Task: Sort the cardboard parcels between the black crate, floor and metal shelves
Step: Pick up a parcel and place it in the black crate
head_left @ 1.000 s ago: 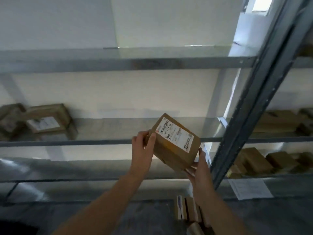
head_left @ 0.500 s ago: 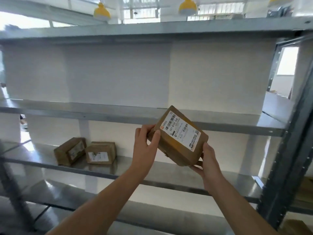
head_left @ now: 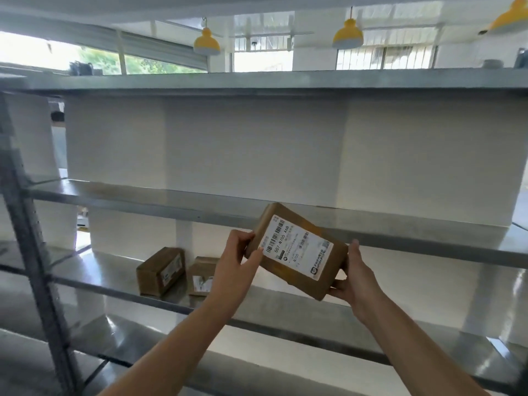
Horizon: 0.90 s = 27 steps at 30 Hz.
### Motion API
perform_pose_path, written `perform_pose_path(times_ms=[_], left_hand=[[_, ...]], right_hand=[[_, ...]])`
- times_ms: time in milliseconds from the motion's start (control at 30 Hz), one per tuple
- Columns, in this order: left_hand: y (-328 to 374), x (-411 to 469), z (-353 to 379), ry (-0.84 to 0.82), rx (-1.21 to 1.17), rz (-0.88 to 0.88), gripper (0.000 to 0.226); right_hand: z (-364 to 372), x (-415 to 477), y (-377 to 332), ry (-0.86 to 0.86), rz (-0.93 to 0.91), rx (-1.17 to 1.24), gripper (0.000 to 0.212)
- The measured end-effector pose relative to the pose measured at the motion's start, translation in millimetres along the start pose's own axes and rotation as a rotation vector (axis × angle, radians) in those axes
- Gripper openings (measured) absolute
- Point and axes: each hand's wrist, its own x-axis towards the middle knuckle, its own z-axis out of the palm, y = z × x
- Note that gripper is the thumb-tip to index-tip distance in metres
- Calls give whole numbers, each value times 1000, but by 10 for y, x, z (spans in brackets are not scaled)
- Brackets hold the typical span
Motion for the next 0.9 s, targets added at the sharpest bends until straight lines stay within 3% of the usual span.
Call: perform_pose_path(times_ms=[133,467,633,900], left_hand=[[-203,78,-519,37,-22,-33,21],[-488,348,-1952,135,-67,-32,33],[-769,204,-2569,193,123,3,37],[-1439,65,-3406,323,283,-199,52]], right_hand=[[547,80,12,-63,23,-111,47],[2161,152,354,-296,104,-50,42],[2789,226,661,-431,196,-69,46],[3845,636,1306,-623,272,-123,55]])
